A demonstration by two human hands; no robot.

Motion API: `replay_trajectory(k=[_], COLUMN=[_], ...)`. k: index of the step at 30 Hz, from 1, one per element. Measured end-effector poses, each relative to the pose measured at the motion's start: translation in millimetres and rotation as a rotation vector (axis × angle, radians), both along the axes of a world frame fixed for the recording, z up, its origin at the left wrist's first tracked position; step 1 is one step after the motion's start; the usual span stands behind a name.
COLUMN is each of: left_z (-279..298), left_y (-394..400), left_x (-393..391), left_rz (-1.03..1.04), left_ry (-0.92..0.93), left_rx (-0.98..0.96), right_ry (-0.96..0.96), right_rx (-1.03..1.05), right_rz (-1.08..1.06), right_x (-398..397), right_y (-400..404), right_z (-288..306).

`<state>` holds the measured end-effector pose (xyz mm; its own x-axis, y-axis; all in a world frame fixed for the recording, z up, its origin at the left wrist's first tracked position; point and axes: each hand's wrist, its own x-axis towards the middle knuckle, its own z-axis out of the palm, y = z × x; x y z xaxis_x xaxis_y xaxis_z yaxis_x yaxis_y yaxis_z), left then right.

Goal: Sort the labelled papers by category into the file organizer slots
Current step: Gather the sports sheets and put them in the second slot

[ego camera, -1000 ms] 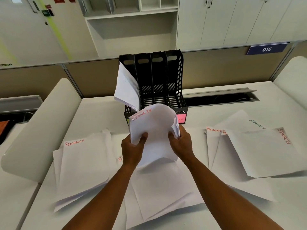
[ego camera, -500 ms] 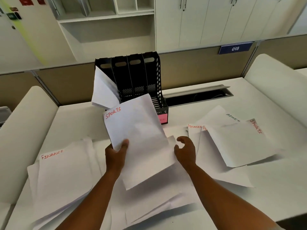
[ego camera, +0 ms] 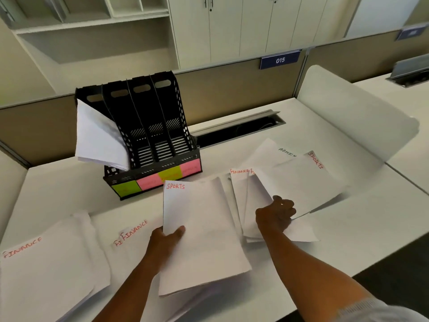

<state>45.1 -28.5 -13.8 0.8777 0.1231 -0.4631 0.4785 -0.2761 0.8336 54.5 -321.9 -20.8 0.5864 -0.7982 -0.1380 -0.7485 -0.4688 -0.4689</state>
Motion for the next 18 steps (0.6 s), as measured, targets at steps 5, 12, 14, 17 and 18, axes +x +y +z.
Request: replay_trajectory(k=[5,12,14,17,18], left_z=[-3.7,-7.3,-9.1,-11.8,-12.0], left_y=[-12.7,-19.3,-19.5,-18.8,-19.0], left_x=[-1.6,-3.8,-4.4,-4.4,-4.1], left_rz=[-0.049,-0.087,-0.094,-0.084,-0.078], left_ry=[0.027,0.031,0.037,0.047,0.054], left_rx=[0.033,0.061,0.067,0.068,0.064], right_ry=[0.087,0.236,0.227,0.062,-0.049], right_rx=[-0.01,-0.052,-0.052,-0.052,-0.043], right_rz=[-0.012,-0.036,-0.06,-0.063,-0.031], right_x=[-0.5,3.3,3.8,4.1,4.2], right_y=[-13.3,-26.6,-29.9,-27.1,-23.8], right_z=[-9.8,-20.8,-22.3,-22.8,-21.3])
